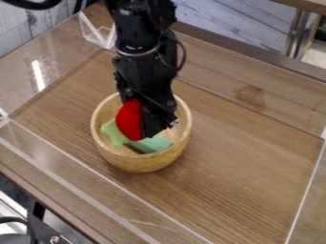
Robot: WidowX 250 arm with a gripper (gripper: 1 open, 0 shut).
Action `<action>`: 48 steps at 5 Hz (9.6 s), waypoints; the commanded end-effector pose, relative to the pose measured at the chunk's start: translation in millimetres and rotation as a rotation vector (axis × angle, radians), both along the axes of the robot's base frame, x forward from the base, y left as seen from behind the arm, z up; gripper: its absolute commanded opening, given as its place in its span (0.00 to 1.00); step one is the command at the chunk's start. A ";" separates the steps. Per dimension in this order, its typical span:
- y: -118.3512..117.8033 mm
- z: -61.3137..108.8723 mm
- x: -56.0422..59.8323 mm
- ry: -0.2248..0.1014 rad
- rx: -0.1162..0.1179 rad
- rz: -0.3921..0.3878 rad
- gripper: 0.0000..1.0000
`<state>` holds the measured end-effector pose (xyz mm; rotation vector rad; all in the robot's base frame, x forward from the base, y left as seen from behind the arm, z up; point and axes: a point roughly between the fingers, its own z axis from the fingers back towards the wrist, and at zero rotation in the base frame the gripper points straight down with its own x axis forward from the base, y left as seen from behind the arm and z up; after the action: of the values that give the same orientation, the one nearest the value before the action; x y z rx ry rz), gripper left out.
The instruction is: Move the red fruit to the left
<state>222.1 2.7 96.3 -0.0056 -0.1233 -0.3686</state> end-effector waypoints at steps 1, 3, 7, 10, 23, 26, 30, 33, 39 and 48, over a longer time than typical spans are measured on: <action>12.9 28.2 9.1 -0.079 -0.011 -0.053 0.00; 47.3 25.9 10.9 -0.113 -0.015 -0.015 0.00; 78.9 -17.8 8.2 -0.130 -0.040 0.135 0.00; 64.3 2.3 -11.7 -0.132 -0.090 0.012 0.00; 83.9 28.6 -25.4 -0.122 -0.186 0.250 0.00; 104.7 19.0 -9.8 -0.115 -0.187 0.321 0.00; 123.0 21.0 6.3 -0.115 -0.183 0.417 0.00; 122.0 -0.1 27.8 -0.074 -0.178 0.321 0.00; 154.9 -15.5 53.9 -0.027 -0.187 0.348 0.00; 140.3 15.5 74.0 -0.047 -0.186 0.410 1.00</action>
<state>289.2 136.6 95.8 -0.1861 -0.1462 0.0570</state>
